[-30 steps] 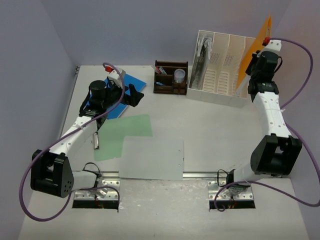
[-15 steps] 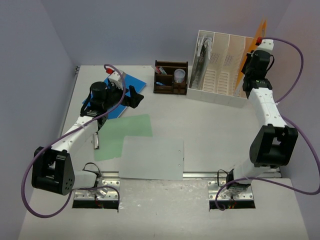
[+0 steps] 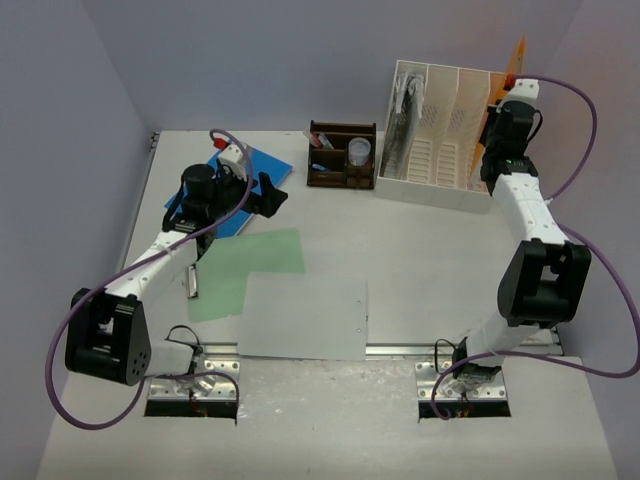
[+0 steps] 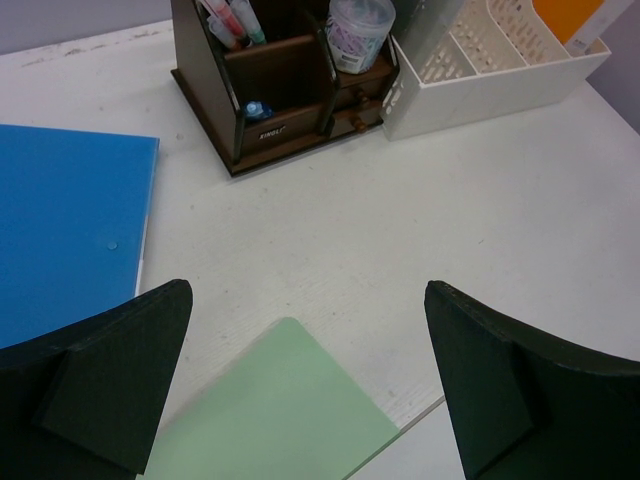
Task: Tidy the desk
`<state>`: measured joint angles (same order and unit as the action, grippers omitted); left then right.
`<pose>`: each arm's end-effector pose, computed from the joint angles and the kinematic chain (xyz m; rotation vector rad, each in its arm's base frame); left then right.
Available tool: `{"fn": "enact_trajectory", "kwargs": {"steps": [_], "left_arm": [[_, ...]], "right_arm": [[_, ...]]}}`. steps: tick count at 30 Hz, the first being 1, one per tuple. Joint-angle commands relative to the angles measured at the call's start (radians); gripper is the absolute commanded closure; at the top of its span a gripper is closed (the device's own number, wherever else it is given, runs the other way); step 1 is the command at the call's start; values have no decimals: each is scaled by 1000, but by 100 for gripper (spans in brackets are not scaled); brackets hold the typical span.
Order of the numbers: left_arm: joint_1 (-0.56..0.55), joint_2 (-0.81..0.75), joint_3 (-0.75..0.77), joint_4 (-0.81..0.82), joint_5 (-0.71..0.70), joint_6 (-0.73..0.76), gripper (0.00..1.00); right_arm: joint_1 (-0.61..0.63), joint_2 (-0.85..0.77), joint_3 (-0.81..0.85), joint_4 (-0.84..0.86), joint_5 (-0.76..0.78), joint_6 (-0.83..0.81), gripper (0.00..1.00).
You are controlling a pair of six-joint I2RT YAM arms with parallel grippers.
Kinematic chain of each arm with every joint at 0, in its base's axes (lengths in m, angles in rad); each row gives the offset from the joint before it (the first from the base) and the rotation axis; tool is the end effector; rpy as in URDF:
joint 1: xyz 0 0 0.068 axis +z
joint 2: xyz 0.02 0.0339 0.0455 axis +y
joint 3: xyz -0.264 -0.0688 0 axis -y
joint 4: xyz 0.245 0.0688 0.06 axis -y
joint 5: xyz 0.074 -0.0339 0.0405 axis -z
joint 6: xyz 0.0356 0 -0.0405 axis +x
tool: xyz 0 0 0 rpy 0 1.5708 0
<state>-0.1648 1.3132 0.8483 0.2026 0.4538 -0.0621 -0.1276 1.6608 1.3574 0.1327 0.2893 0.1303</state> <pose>0.2944 -0.0648 0.2851 0.4142 1.7967 -0.5741 0.3975 -0.0612 0.3421 0.4324 1.6863 -0.2497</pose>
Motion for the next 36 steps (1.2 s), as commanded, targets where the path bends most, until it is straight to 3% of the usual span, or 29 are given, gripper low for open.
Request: {"fn": "enact_trajectory", "kwargs": {"steps": [1,11,19,21,22,23,26,31,33,36], "left_arm": [[20,0,-9,43,12,-12,0],[25,1,-18,30,4,-14,0],[27,32,22,-55,-232,28,0],[29,47,55,-97,-256,37,0],[33,60,70,-135,-248,33,0],[45,67,81,-158,-227,25,0],[98,83,118,-198,-134,-8,0],[162,112,200,-302,-53,4,0],[242,156,265,-362,10,37,0],[322,225,373,-455,80,90,0]], "right_arm": [[2,2,4,133,11,11,100],[2,-15,-87,85,-18,40,100],[0,-25,-177,46,-29,38,98],[0,-22,-177,35,-39,35,81],[0,-21,-166,23,-50,34,64],[0,-24,-156,8,-61,34,53],[2,-47,-109,-36,-118,24,30],[3,-84,-1,-114,-226,-40,14],[8,-105,61,-167,-283,-99,5],[24,-155,109,-211,-413,-162,5]]}}
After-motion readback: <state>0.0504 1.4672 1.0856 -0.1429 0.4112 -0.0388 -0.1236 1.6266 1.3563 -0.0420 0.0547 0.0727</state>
